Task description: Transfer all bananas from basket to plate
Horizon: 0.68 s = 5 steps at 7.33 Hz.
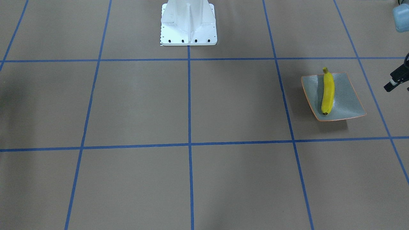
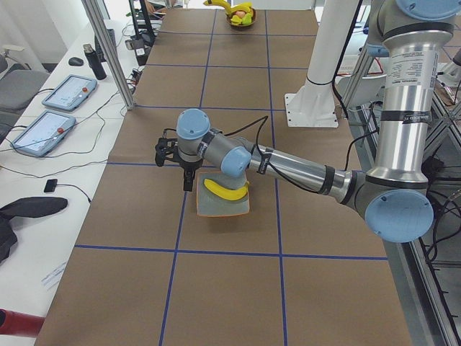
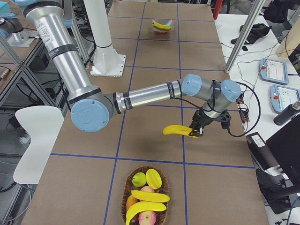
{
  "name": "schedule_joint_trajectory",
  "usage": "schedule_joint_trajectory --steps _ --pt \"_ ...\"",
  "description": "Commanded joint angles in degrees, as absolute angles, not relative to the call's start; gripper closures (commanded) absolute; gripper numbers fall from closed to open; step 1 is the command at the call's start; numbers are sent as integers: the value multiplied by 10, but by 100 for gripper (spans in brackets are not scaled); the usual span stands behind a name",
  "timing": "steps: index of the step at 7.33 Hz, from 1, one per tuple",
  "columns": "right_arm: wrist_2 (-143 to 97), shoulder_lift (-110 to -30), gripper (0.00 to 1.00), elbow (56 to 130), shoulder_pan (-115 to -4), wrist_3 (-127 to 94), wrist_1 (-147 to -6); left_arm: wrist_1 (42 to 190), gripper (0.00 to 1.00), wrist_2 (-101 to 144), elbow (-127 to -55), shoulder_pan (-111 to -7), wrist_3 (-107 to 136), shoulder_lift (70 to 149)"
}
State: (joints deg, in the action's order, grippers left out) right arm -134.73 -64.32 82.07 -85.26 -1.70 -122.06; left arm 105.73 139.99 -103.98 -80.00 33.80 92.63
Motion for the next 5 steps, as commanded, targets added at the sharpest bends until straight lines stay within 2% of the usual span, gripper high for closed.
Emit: schedule_joint_trajectory --steps 1,5 --pt "-1424 -635 100 878 -821 -180 -1215 1057 0 1400 -1040 -777 430 957" --pt "-1441 -635 100 958 -739 -472 -1098 1057 0 1398 -1034 -715 617 1036"
